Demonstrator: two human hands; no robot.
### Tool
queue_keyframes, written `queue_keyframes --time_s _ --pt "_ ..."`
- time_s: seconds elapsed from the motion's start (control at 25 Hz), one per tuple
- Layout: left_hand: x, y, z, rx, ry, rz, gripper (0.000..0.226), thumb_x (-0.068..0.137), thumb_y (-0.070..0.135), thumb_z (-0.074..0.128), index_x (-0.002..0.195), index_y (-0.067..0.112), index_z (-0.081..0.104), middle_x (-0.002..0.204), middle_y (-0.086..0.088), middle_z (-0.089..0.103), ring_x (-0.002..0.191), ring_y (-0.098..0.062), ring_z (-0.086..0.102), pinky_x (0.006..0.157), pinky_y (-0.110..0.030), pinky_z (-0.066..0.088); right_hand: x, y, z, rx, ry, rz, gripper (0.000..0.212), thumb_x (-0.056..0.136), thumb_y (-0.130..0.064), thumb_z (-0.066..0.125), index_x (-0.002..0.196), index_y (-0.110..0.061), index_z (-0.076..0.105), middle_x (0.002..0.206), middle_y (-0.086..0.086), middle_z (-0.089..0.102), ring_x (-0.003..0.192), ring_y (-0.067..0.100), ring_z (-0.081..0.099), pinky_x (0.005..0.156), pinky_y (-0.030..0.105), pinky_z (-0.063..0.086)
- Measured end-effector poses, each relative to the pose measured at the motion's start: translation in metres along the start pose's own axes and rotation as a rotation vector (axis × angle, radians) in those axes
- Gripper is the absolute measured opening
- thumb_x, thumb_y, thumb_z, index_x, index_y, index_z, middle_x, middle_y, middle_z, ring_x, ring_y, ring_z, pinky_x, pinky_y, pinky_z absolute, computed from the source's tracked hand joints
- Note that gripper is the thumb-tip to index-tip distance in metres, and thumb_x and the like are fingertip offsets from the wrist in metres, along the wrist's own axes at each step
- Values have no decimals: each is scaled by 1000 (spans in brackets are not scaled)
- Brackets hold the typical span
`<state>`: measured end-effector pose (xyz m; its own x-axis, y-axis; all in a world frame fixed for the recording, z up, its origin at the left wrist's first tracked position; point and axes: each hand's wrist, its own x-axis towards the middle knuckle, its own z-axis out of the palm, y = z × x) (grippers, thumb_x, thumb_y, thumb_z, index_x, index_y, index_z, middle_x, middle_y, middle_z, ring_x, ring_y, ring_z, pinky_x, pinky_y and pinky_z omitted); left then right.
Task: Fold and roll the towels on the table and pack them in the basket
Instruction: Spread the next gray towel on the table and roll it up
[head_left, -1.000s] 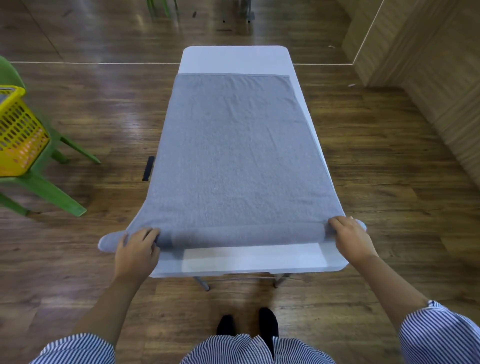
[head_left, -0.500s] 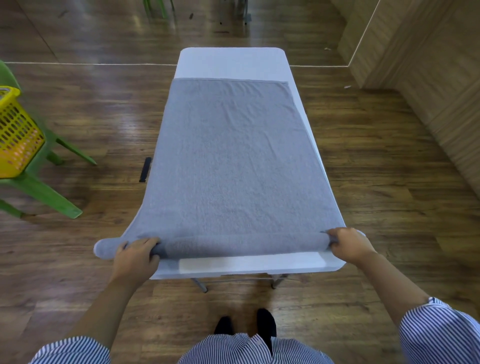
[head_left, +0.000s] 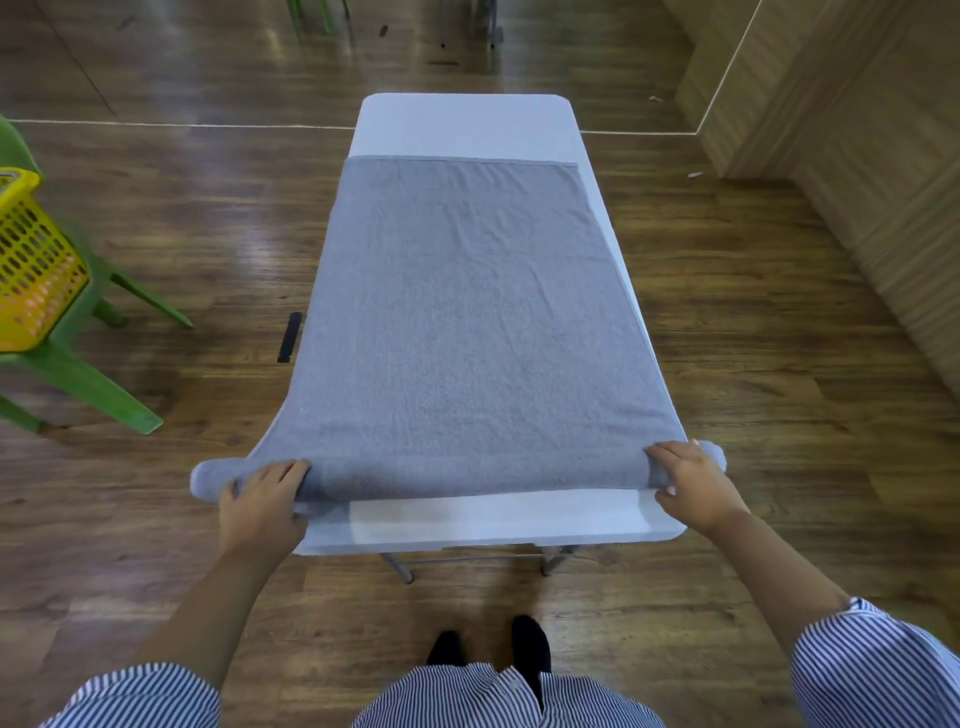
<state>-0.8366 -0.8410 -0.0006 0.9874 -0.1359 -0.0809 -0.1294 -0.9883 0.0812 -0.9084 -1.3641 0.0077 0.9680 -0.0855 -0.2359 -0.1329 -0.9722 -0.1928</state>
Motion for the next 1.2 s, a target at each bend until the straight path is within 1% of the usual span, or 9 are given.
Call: queue_keyframes --time_s 0.28,0.4,0.48,0.56,0.64,0.8,0.92,1.04,1.2 --pt "-1 -8 -10 151 59 29 30 64 19 43 77 19 70 63 0 65 62 -28 61 70 -43 31 1 -13 -13 -104 6 -37 46 80 -1 50 123 -15 59 115 4 62 116 21 51 113 31 15" --pt "-3 -8 -5 95 88 34 31 67 19 41 82 19 68 76 1 66 71 -27 62 76 -47 36 7 -15 -13 -125 -64 -40 48 83 -3 45 127 -19 55 121 0 58 122 17 45 115 34 10" --pt "-5 -4 -2 43 189 5 31 67 6 56 96 14 65 96 -5 66 85 -30 62 79 -51 39 10 -17 -9 -69 4 -38 47 78 3 47 122 -12 56 119 4 57 117 25 48 112 42 20" --pt "-8 0 -2 5 241 5 34 67 -3 55 98 8 63 101 -10 64 87 -33 61 75 -52 41 9 -15 -5 12 145 -15 41 70 11 51 108 -2 58 110 13 58 98 35 54 92 46 40" --pt "-11 2 1 -4 204 16 35 66 -4 59 99 8 64 101 -10 66 89 -33 62 80 -54 42 7 -9 0 40 225 6 32 68 10 48 97 2 61 99 17 60 84 39 56 80 46 45" --pt "-8 5 4 1 54 -20 54 58 -3 71 109 12 62 111 -5 64 102 -29 61 97 -63 33 3 -4 6 -47 88 -28 41 72 -2 59 113 -3 60 115 9 59 106 37 50 101 46 37" --pt "-4 11 2 14 50 -55 44 63 -4 68 104 12 64 103 -6 67 96 -30 63 95 -62 34 4 -7 4 -52 115 -16 47 65 12 60 110 -4 63 109 8 63 107 35 53 106 45 34" --pt "-5 8 -4 78 168 5 26 70 14 53 91 10 66 84 -8 68 78 -31 63 81 -54 38 4 -10 -1 -130 246 -155 49 45 16 70 88 -7 72 78 6 68 78 30 65 85 43 51" --pt "-7 0 1 75 222 29 37 71 23 40 89 9 70 84 -9 69 76 -31 65 79 -55 38 6 -14 -3 -174 273 -233 52 36 16 73 83 -8 72 75 6 68 70 27 67 89 36 43"
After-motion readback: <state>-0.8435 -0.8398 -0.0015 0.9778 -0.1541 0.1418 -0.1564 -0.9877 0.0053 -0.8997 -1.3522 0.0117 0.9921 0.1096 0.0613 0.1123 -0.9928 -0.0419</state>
